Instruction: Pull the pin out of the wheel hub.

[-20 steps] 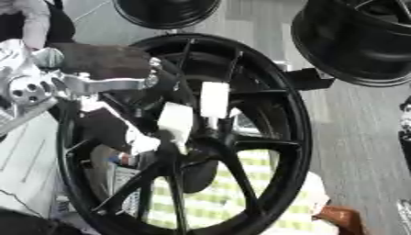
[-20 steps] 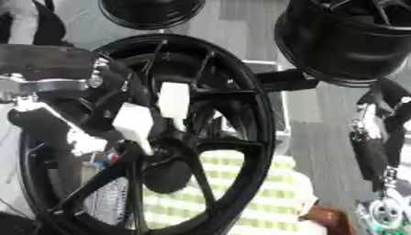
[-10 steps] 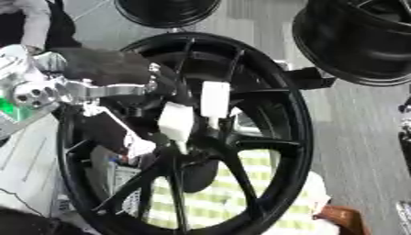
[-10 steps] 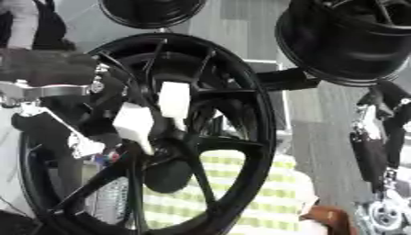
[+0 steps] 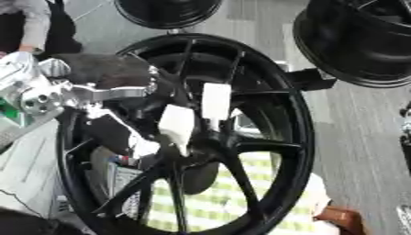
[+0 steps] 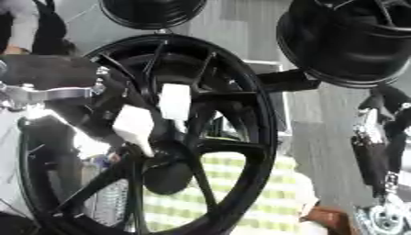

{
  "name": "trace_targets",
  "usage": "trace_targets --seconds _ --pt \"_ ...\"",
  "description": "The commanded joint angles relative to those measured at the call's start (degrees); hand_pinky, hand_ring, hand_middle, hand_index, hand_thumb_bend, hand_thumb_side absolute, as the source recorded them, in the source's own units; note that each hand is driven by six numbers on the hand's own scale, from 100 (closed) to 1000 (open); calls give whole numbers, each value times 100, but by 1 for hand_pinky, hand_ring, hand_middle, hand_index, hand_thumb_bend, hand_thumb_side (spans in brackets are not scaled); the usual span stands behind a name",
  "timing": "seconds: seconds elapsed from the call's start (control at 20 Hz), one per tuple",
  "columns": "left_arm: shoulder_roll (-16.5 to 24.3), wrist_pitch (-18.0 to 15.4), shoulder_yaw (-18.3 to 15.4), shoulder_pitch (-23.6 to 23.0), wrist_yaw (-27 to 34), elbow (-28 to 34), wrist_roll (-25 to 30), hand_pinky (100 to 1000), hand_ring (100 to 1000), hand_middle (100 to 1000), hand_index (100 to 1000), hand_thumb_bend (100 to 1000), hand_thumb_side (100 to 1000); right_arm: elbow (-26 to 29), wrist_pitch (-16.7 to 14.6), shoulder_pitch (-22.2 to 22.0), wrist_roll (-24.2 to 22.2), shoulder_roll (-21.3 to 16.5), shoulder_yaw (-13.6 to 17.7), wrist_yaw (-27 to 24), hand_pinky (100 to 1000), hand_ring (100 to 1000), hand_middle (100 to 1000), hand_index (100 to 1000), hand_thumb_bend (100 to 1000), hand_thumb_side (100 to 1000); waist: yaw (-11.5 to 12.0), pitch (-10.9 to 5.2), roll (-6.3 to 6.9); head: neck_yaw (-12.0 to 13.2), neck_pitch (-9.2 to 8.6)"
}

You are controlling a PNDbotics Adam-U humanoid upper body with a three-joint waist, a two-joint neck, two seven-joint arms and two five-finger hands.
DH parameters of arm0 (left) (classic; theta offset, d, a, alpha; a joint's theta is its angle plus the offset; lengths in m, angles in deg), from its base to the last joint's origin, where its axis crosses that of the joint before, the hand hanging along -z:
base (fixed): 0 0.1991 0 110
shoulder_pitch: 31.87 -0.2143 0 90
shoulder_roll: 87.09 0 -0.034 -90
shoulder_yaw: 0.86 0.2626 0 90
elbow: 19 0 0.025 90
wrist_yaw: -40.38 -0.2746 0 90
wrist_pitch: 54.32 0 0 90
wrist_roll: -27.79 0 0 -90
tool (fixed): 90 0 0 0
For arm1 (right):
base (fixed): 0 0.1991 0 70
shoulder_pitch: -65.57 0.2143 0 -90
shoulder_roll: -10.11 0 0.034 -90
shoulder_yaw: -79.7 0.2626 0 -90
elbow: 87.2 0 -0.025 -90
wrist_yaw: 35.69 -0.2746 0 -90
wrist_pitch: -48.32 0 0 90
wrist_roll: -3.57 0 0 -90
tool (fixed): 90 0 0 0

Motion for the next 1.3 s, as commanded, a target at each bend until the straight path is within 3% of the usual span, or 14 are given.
trace_targets --seconds 0.05,0.3,0.7,0.95,1.3 --pt "54 68 -82 40 -39 57 -45 820 751 711 874 271 524 101 11 29 -6 -24 -4 -13 685 811 699 790 100 648 -7 -76 10 28 -82" --pt "15 111 -47 42 -47 57 26 818 746 699 874 284 560 101 11 46 -11 -17 -14 -16 685 811 699 790 100 646 -16 -51 6 44 -108" --pt "-40 236 -15 37 -139 57 104 777 706 654 848 265 511 101 5 61 8 7 -17 -14 685 811 699 790 100 650 -35 -23 7 55 -136" --pt "-93 378 -8 43 -58 57 23 746 672 623 821 162 485 101 11 62 18 26 -19 -17 685 811 700 790 100 651 -42 -16 4 59 -150" --pt "-128 545 29 13 29 57 -56 711 627 587 766 100 471 101 8 66 29 47 -17 -15 685 812 700 790 100 651 -52 -8 -3 64 -163"
